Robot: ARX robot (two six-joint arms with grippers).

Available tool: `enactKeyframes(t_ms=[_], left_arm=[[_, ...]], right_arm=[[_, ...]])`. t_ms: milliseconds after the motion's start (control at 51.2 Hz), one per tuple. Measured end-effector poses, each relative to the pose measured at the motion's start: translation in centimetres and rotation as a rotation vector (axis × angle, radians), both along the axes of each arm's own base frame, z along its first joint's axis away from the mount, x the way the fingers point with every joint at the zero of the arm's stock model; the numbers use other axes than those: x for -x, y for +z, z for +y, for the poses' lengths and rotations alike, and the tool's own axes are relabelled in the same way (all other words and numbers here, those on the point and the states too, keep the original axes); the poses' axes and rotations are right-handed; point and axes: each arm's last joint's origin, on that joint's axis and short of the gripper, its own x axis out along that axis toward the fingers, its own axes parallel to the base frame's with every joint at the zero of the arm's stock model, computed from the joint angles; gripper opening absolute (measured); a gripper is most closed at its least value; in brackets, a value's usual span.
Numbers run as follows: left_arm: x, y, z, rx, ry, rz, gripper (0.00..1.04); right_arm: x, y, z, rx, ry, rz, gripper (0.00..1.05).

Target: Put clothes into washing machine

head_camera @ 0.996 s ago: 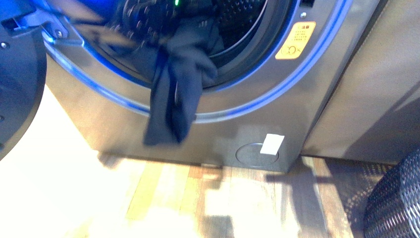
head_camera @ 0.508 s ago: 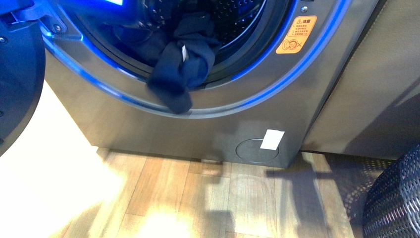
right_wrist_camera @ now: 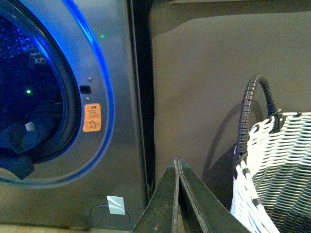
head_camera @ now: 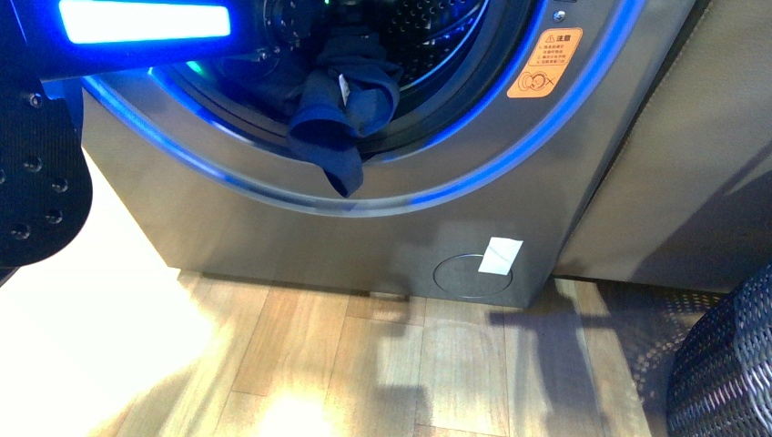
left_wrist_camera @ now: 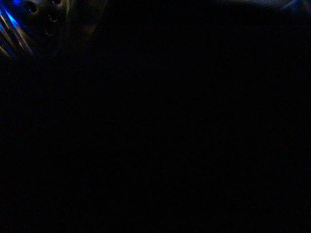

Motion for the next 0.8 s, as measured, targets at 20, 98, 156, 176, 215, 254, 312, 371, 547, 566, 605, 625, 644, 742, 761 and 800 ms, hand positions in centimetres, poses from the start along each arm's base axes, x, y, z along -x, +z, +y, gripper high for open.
enactKeyframes(t_ms=[20,98,156,176,215,254,312,371,547,566,605,625,644,742,761,800], left_arm=[[0.0,0.0,0.0,0.000,0.000,0.000,0.56],[0.1,0.0,-0.3,-0.008,-0.005,0.001,0.74],[0.2,0.0,-0.4,-0.005,-0.010,-0.014,0.83],[0.3,0.0,-0.6,-0.003,-0.015,-0.020,0.86],[0.6,0.0,-0.7,0.002,-0.023,-0.024,0.93],[1.0,0.2,-0.8,0.009,-0.027,-0.025,0.98],[2.2,0.6,-1.1,0.027,-0.036,-0.022,0.98],[3.9,1.5,-1.4,0.036,-0.046,-0.035,0.98],[8.5,2.9,-1.6,0.044,-0.067,-0.062,0.98],[8.8,2.8,-1.6,0.043,-0.067,-0.060,0.98],[9.6,2.5,-1.6,0.040,-0.071,-0.052,0.98],[10.1,2.3,-1.6,0.038,-0.072,-0.047,0.98],[10.5,2.0,-1.6,0.036,-0.070,-0.041,0.98],[12.3,1.2,-1.3,0.030,-0.065,-0.021,0.98],[12.7,1.1,-1.2,0.029,-0.062,-0.018,0.98],[13.4,1.0,-1.0,0.028,-0.061,-0.016,0.98]], right_arm=[[0.0,0.0,0.0,0.000,0.000,0.000,0.02],[0.0,0.0,0.0,0.000,0.000,0.000,0.02],[0.0,0.0,0.0,0.000,0.000,0.000,0.02],[0.0,0.0,0.0,0.000,0.000,0.000,0.02],[0.0,0.0,0.0,0.000,0.000,0.000,0.02],[0.0,0.0,0.0,0.000,0.000,0.000,0.02],[0.0,0.0,0.0,0.000,0.000,0.000,0.02],[0.0,0.0,0.0,0.000,0.000,0.000,0.02],[0.0,0.0,0.0,0.000,0.000,0.000,0.02],[0.0,0.0,0.0,0.000,0.000,0.000,0.02],[0.0,0.0,0.0,0.000,0.000,0.000,0.02],[0.0,0.0,0.0,0.000,0.000,0.000,0.02],[0.0,0.0,0.0,0.000,0.000,0.000,0.02],[0.0,0.0,0.0,0.000,0.000,0.000,0.02],[0.0,0.0,0.0,0.000,0.000,0.000,0.02],[0.0,0.0,0.0,0.000,0.000,0.000,0.02]])
